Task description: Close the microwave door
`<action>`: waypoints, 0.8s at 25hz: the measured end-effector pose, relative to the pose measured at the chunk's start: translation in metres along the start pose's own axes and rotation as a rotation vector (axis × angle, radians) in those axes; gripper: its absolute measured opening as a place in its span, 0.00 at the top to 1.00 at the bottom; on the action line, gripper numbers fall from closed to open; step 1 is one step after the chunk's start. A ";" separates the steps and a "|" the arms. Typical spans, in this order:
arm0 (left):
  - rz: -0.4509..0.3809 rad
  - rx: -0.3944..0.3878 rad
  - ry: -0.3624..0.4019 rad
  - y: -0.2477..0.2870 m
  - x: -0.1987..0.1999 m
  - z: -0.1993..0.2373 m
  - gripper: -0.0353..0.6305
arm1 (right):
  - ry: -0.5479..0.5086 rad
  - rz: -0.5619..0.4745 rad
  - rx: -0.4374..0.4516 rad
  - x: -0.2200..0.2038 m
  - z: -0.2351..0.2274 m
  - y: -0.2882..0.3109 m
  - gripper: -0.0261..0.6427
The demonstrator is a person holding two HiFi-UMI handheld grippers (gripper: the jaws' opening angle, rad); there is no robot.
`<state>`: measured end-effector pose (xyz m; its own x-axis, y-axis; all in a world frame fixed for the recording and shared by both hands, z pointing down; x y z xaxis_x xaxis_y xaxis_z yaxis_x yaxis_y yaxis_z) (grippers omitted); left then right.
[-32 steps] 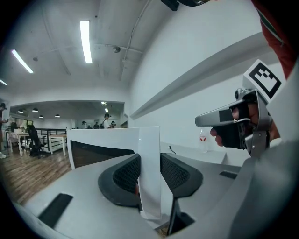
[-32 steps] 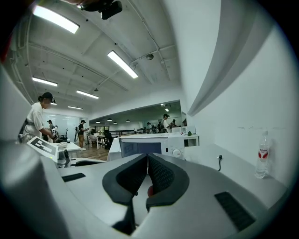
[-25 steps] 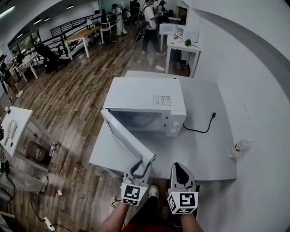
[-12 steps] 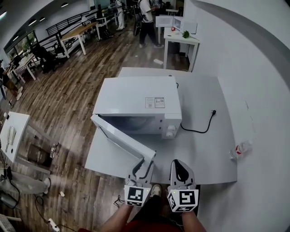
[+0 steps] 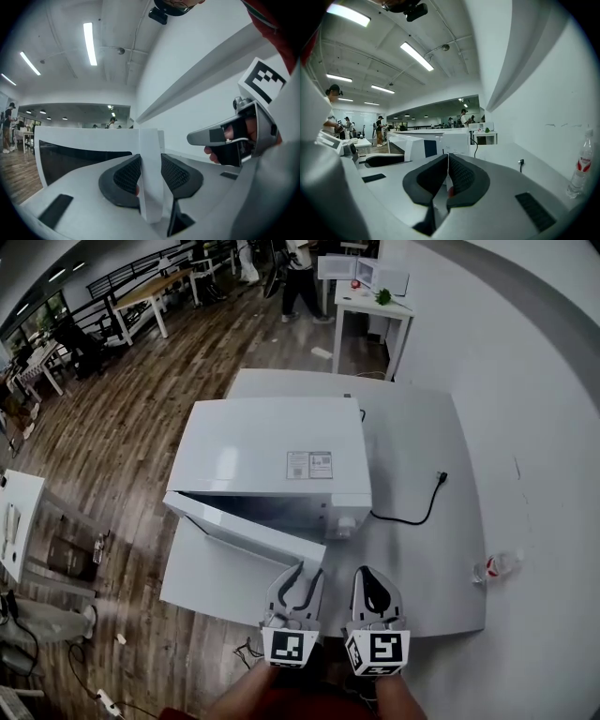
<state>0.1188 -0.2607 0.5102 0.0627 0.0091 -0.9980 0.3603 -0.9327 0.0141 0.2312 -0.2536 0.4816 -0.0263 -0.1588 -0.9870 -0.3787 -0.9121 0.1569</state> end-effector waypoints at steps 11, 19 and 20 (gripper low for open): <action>-0.034 0.017 0.015 0.048 0.005 0.004 0.72 | 0.010 0.022 -0.009 -0.005 -0.029 0.031 0.92; -0.019 0.018 0.040 0.072 0.004 0.008 0.72 | 0.008 0.024 0.007 -0.001 -0.038 0.054 0.92; -0.023 0.020 0.044 0.075 0.005 0.009 0.72 | 0.008 0.025 0.007 -0.001 -0.040 0.057 0.92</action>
<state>0.1381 -0.3340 0.5058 0.0960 0.0458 -0.9943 0.3434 -0.9391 -0.0101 0.2466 -0.3204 0.4925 -0.0285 -0.1845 -0.9824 -0.3848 -0.9050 0.1811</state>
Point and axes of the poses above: the fingertips, and each gripper's own axes: y forward along the fingers, z to its left, x out of its top, the point moved 3 cm from there along -y, backward along the fingers, and after that the axes turned 6 degrees about x, right-handed, at the moved point
